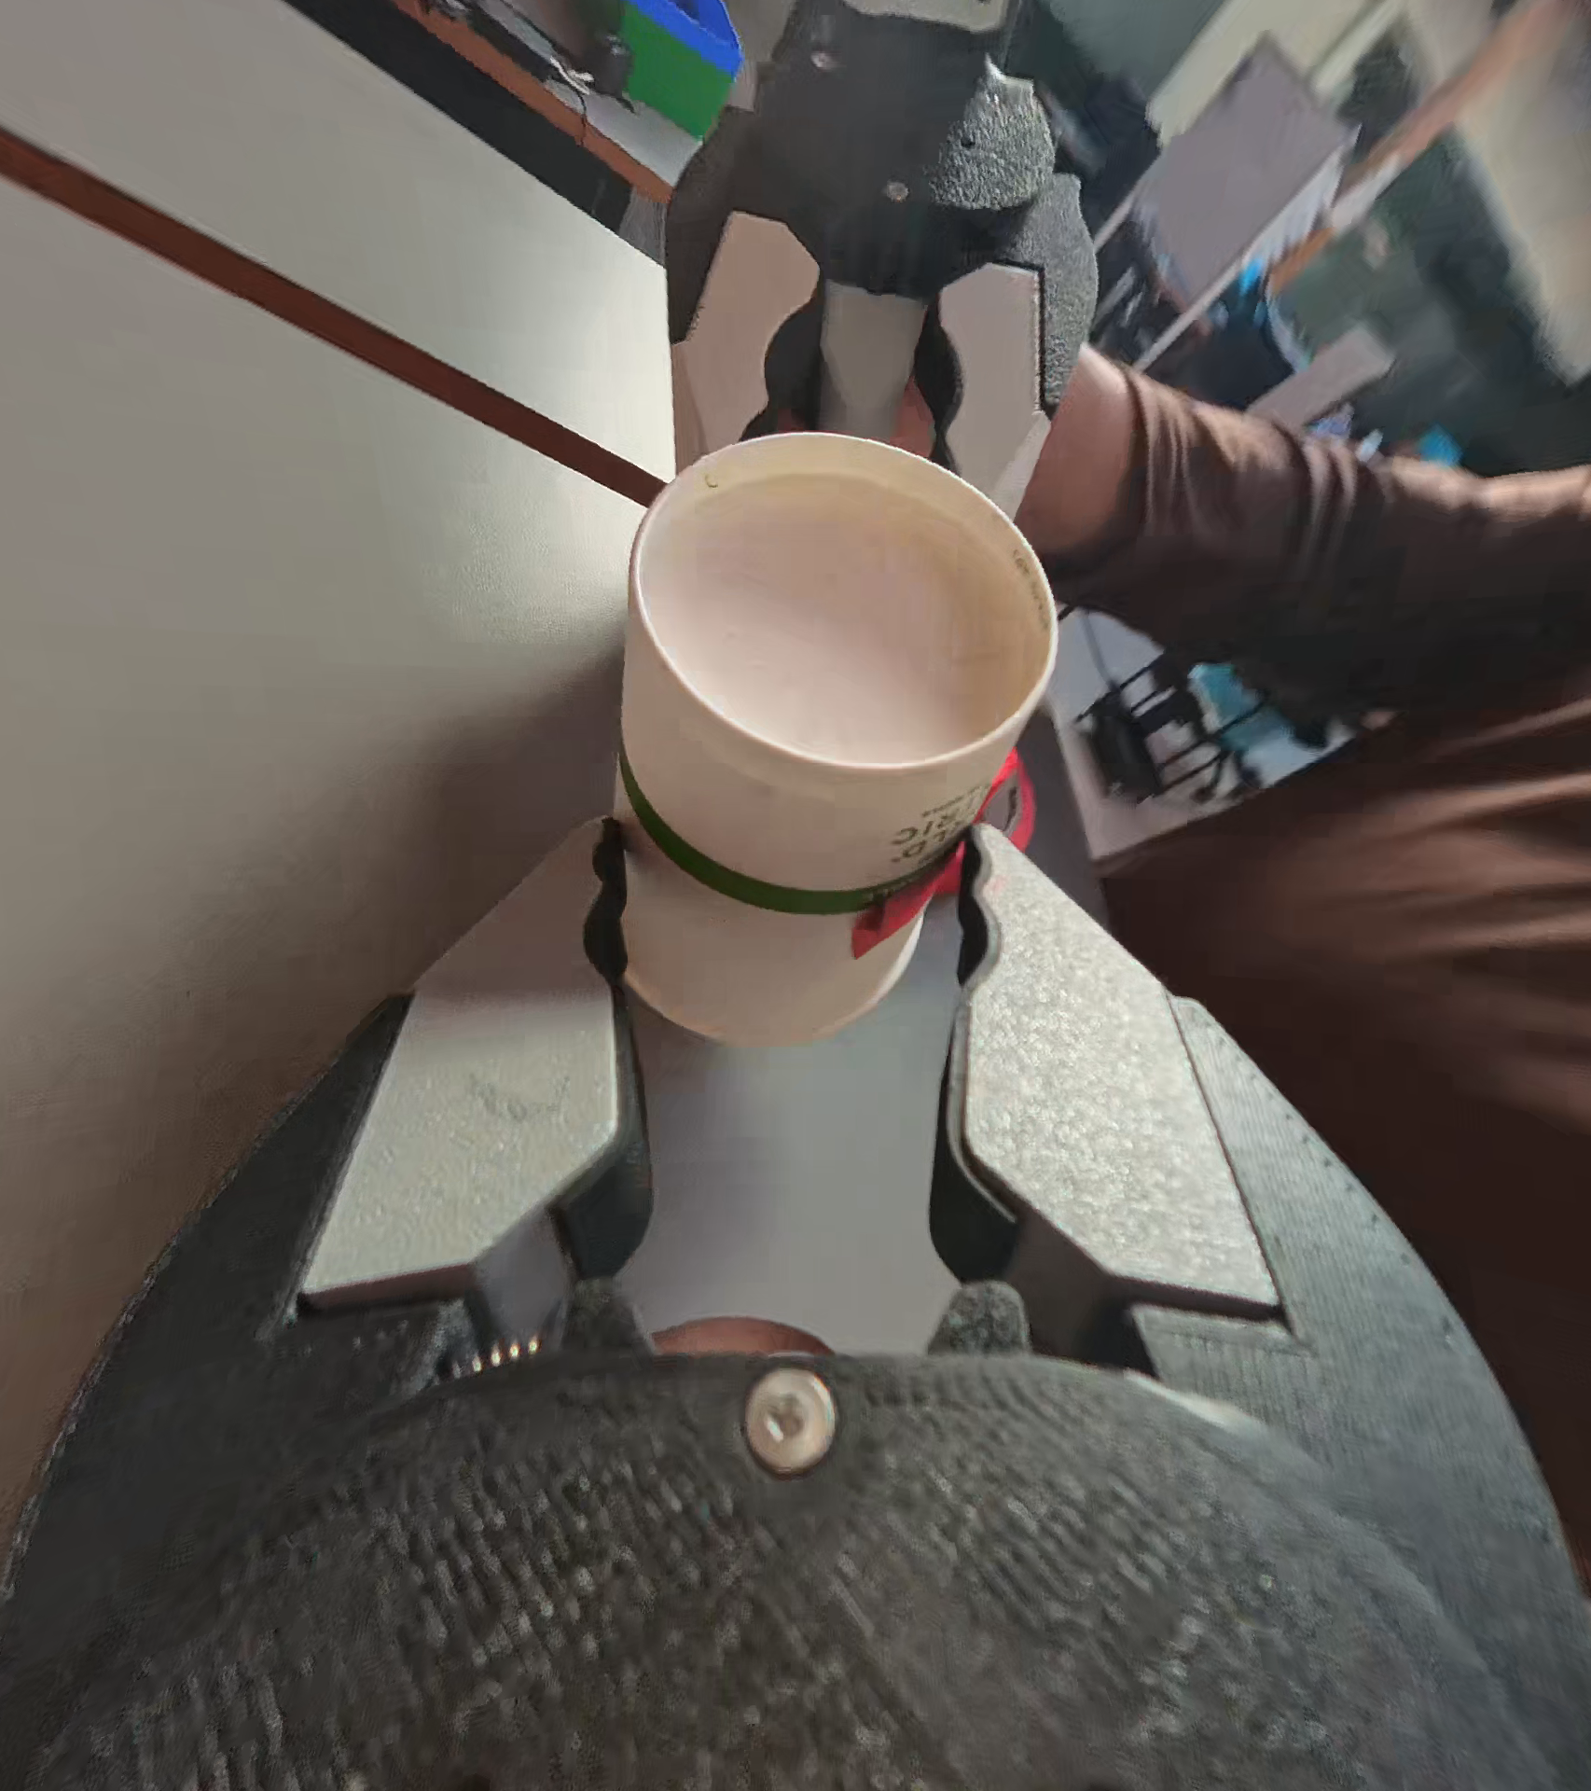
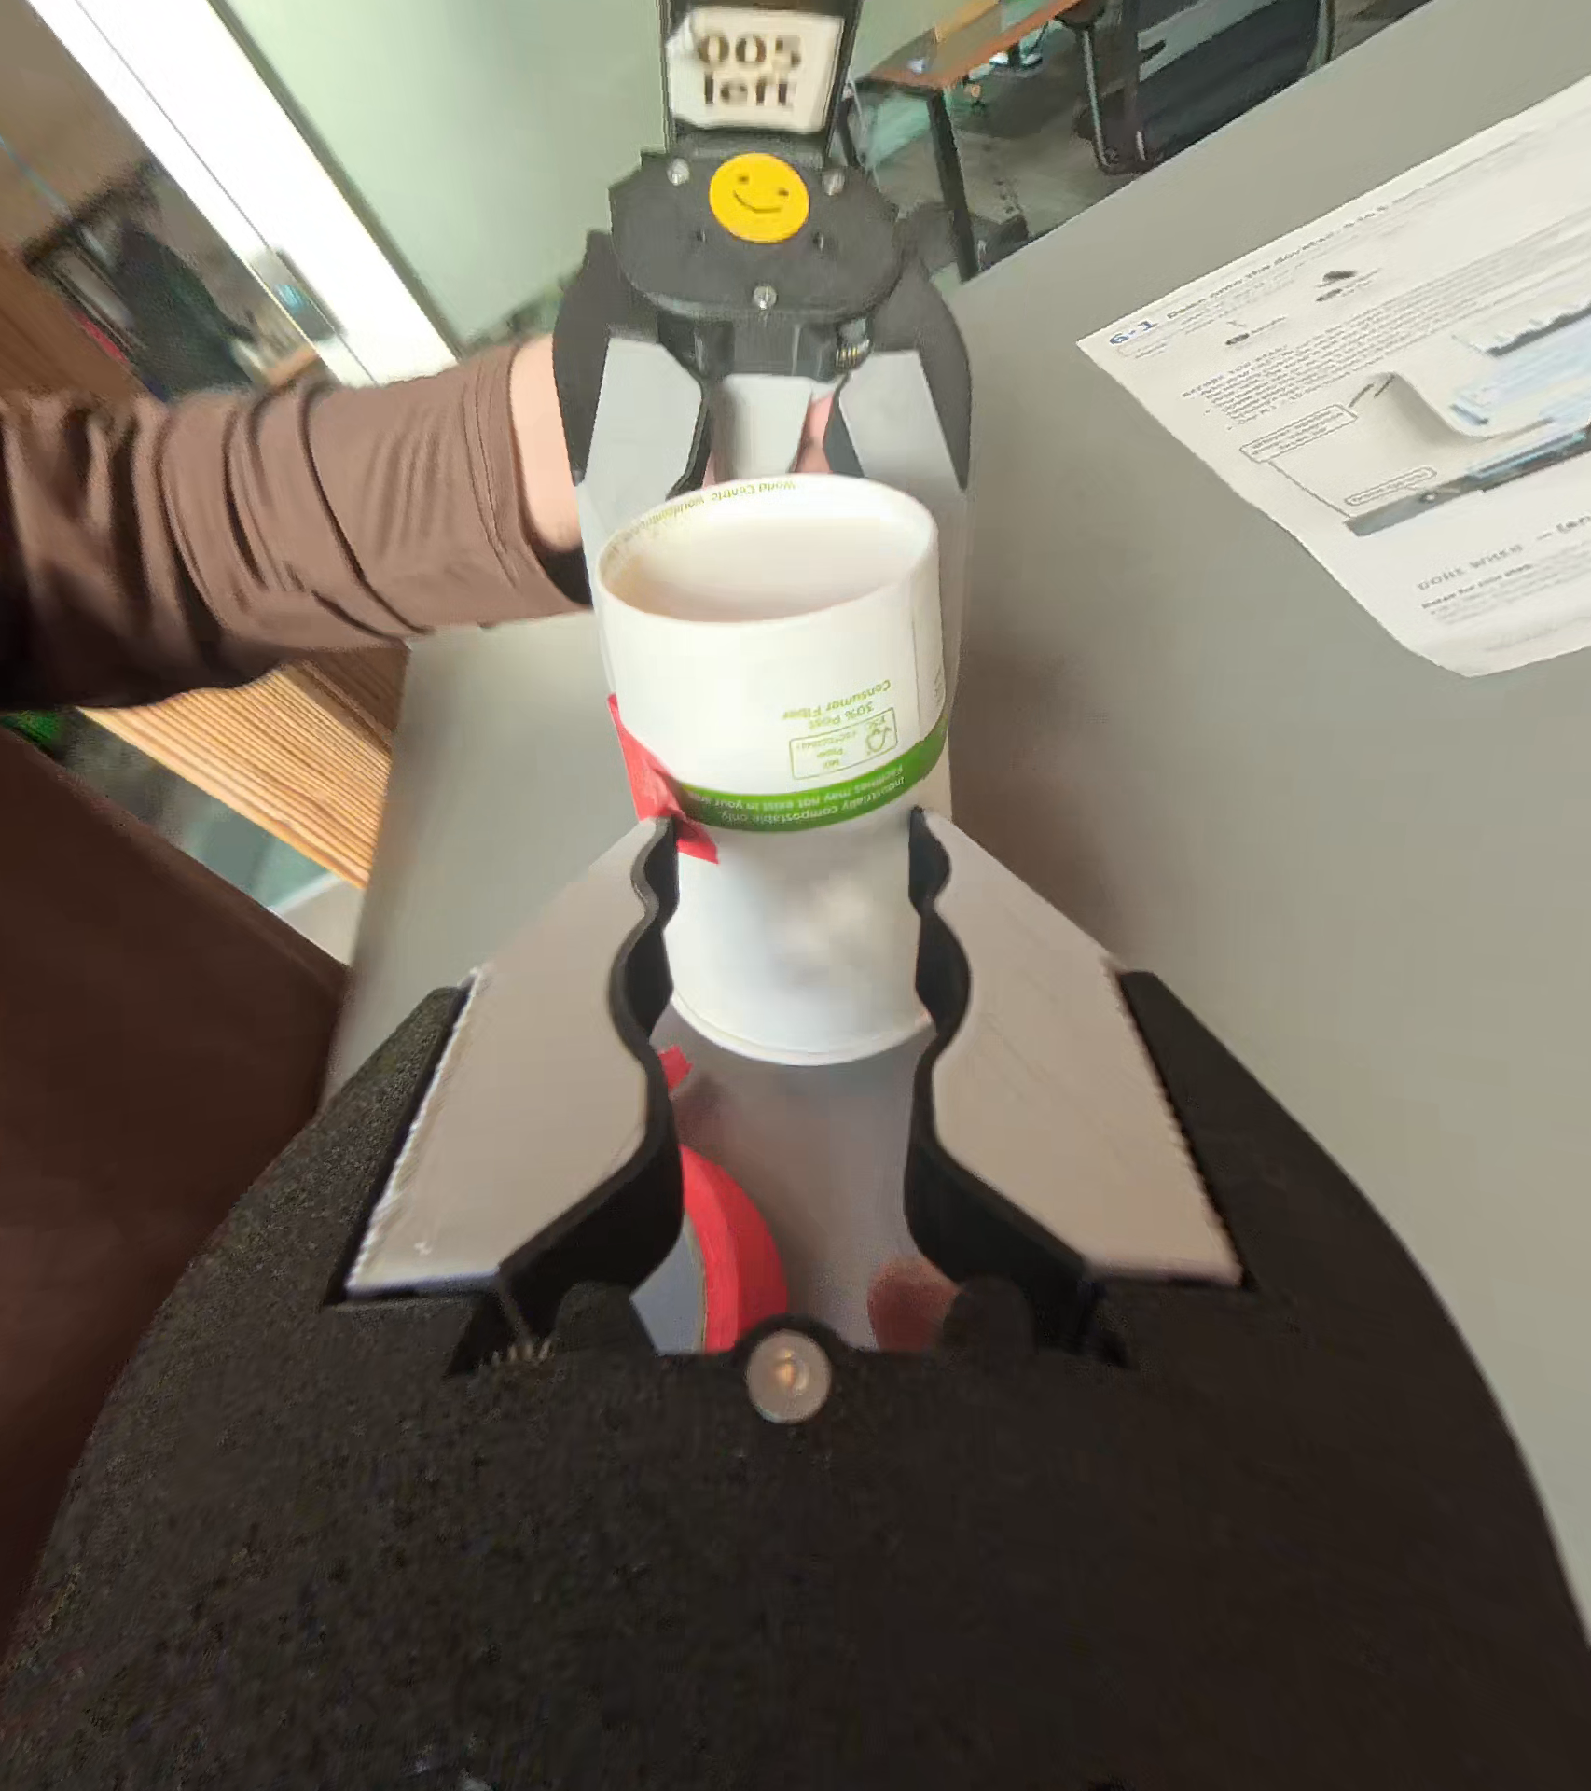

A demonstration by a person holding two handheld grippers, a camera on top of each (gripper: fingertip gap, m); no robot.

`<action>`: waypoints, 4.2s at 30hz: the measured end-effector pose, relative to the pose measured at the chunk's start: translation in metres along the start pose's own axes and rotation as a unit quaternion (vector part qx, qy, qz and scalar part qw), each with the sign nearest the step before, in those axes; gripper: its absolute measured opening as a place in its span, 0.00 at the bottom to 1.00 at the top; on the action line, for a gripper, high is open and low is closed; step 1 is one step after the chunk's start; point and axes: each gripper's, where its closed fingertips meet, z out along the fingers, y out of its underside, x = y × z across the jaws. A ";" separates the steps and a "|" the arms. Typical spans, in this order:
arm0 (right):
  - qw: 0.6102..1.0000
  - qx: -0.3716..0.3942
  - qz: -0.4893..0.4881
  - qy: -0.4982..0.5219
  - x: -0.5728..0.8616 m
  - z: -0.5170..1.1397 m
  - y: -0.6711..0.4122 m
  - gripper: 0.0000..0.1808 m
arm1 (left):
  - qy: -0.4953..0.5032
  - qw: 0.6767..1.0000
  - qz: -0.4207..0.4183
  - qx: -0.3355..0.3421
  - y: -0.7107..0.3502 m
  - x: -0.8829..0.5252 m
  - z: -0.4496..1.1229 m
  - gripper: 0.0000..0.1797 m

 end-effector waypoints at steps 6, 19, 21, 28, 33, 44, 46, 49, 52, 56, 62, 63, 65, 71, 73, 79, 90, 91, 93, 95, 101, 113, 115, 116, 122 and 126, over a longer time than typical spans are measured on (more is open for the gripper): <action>0.991 0.020 0.118 -0.059 0.024 -0.009 -0.031 0.22 | -0.027 0.995 -0.072 0.065 -0.022 -0.011 -0.005 0.38; 0.991 -0.054 -0.019 0.121 0.065 -0.014 -0.012 0.19 | -0.271 0.959 0.078 0.030 -0.038 -0.084 -0.018 0.39; 0.992 -0.032 -0.018 0.123 0.055 -0.032 -0.018 0.25 | -0.279 0.958 0.054 0.039 -0.039 -0.086 -0.030 0.38; 0.986 -0.058 -0.096 0.123 -0.072 -0.076 0.061 0.30 | -0.337 0.935 0.071 0.082 0.006 -0.025 -0.063 0.37; 0.951 -0.192 -0.139 0.200 -0.092 -0.039 0.133 0.28 | -0.260 0.960 0.051 0.086 0.045 0.006 -0.015 0.38; 0.959 -0.142 -0.127 0.209 -0.088 0.013 0.092 0.08 | -0.247 0.952 0.159 0.091 0.006 0.039 0.020 0.25; 0.968 -0.072 -0.136 0.198 -0.107 -0.009 0.079 0.00 | -0.244 0.946 0.176 0.119 -0.004 0.061 0.026 0.24; 0.970 -0.002 -0.136 0.201 -0.127 -0.060 0.078 0.02 | -0.230 0.939 0.218 0.130 -0.013 0.107 0.052 0.30; 0.955 0.017 -0.152 0.253 -0.128 -0.127 0.095 0.12 | -0.151 0.949 0.248 0.121 -0.025 0.170 0.113 0.30; 0.937 0.048 -0.150 0.311 -0.132 -0.228 0.130 0.19 | -0.125 0.955 0.255 0.088 -0.050 0.211 0.220 0.30; 0.925 0.057 -0.056 0.370 -0.128 -0.332 0.221 0.41 | -0.093 0.971 0.220 0.000 -0.050 0.232 0.360 0.27; 0.925 0.061 -0.045 0.374 -0.130 -0.341 0.234 0.43 | -0.071 0.975 0.211 -0.022 -0.043 0.239 0.377 0.27; 0.923 0.066 -0.026 0.377 -0.134 -0.353 0.256 0.43 | -0.070 0.973 0.216 -0.050 -0.035 0.241 0.405 0.25; 0.904 0.094 0.012 0.416 -0.142 -0.385 0.292 0.46 | -0.002 0.973 0.199 -0.113 -0.025 0.257 0.463 0.27; 0.888 0.105 0.018 0.448 -0.143 -0.399 0.297 0.50 | 0.015 0.970 0.206 -0.128 -0.022 0.261 0.476 0.30; 0.823 0.026 0.046 0.566 -0.145 -0.424 0.320 0.64 | 0.089 0.962 0.204 -0.158 0.008 0.269 0.491 0.39; 0.733 -0.058 0.192 0.650 -0.202 -0.411 0.392 0.70 | 0.181 0.942 0.253 -0.123 0.013 0.282 0.513 0.46; 0.727 -0.068 0.202 0.653 -0.203 -0.414 0.399 0.70 | 0.189 0.943 0.246 -0.124 0.010 0.291 0.517 0.48; 0.713 -0.091 0.208 0.664 -0.207 -0.429 0.412 0.71 | 0.240 0.939 0.211 -0.128 0.004 0.317 0.521 0.49; 0.698 -0.077 0.205 0.681 -0.206 -0.454 0.416 0.70 | 0.278 0.931 0.196 -0.131 0.001 0.336 0.532 0.50; 0.680 0.018 0.215 0.701 -0.207 -0.529 0.449 0.57 | 0.256 0.907 0.285 -0.172 -0.003 0.353 0.614 0.51; 0.664 0.070 0.240 0.705 -0.299 -0.722 0.609 0.00 | 0.361 0.881 0.199 -0.232 -0.046 0.487 0.837 0.46; 0.636 0.071 0.248 0.727 -0.320 -0.761 0.630 0.00 | 0.367 0.876 0.192 -0.246 -0.049 0.498 0.865 0.45; 0.625 0.074 0.249 0.736 -0.329 -0.778 0.637 0.00 | 0.373 0.873 0.191 -0.251 -0.050 0.503 0.878 0.45; 0.583 0.155 0.256 0.755 -0.342 -0.840 0.642 0.00 | 0.375 0.858 0.211 -0.281 -0.049 0.498 0.951 0.45; 0.555 0.144 0.269 0.774 -0.338 -0.864 0.658 0.04 | 0.318 0.881 0.225 -0.269 -0.067 0.461 1.019 0.45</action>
